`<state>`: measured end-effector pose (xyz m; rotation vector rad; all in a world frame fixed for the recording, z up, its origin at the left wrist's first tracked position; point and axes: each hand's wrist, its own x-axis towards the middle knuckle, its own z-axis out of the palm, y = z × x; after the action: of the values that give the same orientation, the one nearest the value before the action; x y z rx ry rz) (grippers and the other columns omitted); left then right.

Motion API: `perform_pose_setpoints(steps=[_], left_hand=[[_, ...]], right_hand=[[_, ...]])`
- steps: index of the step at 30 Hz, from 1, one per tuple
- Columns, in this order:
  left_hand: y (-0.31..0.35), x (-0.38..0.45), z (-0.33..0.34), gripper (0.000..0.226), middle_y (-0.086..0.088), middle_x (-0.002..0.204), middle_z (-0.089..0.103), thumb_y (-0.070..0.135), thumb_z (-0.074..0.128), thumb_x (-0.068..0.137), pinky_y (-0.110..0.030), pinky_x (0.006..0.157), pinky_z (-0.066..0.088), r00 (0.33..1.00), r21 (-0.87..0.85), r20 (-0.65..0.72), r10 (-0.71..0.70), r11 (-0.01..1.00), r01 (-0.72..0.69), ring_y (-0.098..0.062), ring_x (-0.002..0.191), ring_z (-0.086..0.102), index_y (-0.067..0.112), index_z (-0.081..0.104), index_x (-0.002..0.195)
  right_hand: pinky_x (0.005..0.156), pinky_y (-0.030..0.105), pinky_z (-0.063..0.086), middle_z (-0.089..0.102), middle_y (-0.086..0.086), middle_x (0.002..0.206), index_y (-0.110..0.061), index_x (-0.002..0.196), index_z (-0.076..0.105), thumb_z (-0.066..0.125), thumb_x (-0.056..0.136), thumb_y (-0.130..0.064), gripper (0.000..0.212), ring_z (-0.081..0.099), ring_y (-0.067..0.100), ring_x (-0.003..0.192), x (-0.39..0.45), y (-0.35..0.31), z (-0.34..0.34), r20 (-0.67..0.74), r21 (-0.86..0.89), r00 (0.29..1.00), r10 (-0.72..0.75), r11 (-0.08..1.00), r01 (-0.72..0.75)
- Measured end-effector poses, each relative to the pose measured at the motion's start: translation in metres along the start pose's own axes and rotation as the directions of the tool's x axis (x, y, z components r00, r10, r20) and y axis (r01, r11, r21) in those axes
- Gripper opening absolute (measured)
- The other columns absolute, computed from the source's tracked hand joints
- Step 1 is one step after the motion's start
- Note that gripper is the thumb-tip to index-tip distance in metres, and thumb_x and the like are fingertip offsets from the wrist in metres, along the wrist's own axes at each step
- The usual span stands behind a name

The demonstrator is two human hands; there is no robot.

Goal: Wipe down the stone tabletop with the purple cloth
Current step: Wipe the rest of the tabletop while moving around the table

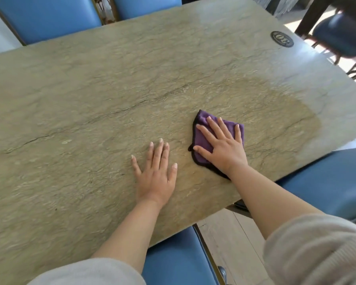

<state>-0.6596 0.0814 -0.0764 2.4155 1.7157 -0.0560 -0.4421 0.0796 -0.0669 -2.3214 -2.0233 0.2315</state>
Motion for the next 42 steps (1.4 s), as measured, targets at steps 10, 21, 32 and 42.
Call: perform_pose_setpoints(steps=[10, 21, 32, 42], left_hand=[[0.057, 0.03, -0.021, 0.046, 0.015, 0.158, 0.02, 0.037, 0.023, 0.102, -0.055, 0.116, -0.008, 0.968, -0.378, -0.036, -0.249, 0.9, 0.217, -0.011, 0.148, 0.007, 0.031, 0.038, 0.145], [0.134, 0.066, 0.01, 0.06, 0.018, 0.158, -0.02, 0.056, -0.001, 0.092, -0.07, 0.109, -0.009, 0.903, -0.026, -0.026, -0.429, 0.903, 0.428, -0.032, 0.147, -0.016, 0.042, -0.014, 0.148], [0.136, 0.064, 0.005, 0.054, 0.025, 0.157, -0.014, 0.044, 0.0, 0.095, -0.064, 0.113, -0.008, 0.902, -0.04, -0.038, -0.43, 0.903, 0.428, -0.023, 0.148, -0.015, 0.049, -0.009, 0.148], [0.216, 0.066, -0.006, 0.06, -0.004, 0.16, 0.02, 0.048, 0.038, 0.092, -0.057, 0.117, 0.011, 0.943, -0.325, -0.202, -0.264, 0.926, 0.19, -0.028, 0.147, 0.015, 0.02, 0.038, 0.146]], right_hand=[[0.111, 0.066, 0.005, 0.007, -0.011, 0.16, -0.045, 0.148, 0.014, 0.028, 0.087, -0.072, 0.068, -0.004, 0.019, 0.148, -0.061, -0.005, 0.01, 0.005, 0.0, 0.965, -0.262, 0.965, 0.262], [0.114, 0.059, -0.004, 0.0, -0.013, 0.16, -0.048, 0.147, 0.012, 0.019, 0.084, -0.074, 0.069, -0.007, 0.013, 0.147, 0.091, 0.14, -0.02, -0.023, 0.004, 1.0, -0.02, 1.0, 0.021], [0.11, 0.065, -0.008, -0.005, -0.008, 0.161, -0.038, 0.15, 0.002, 0.014, 0.089, -0.068, 0.07, -0.014, 0.027, 0.146, 0.07, 0.103, -0.017, 0.097, -0.032, 0.86, -0.501, 0.862, 0.505], [0.116, 0.05, -0.011, -0.023, -0.005, 0.157, -0.039, 0.149, -0.008, 0.036, 0.097, -0.049, 0.069, -0.026, 0.019, 0.142, 0.048, 0.212, -0.072, 0.431, 0.017, 0.73, -0.53, 0.814, 0.581]])
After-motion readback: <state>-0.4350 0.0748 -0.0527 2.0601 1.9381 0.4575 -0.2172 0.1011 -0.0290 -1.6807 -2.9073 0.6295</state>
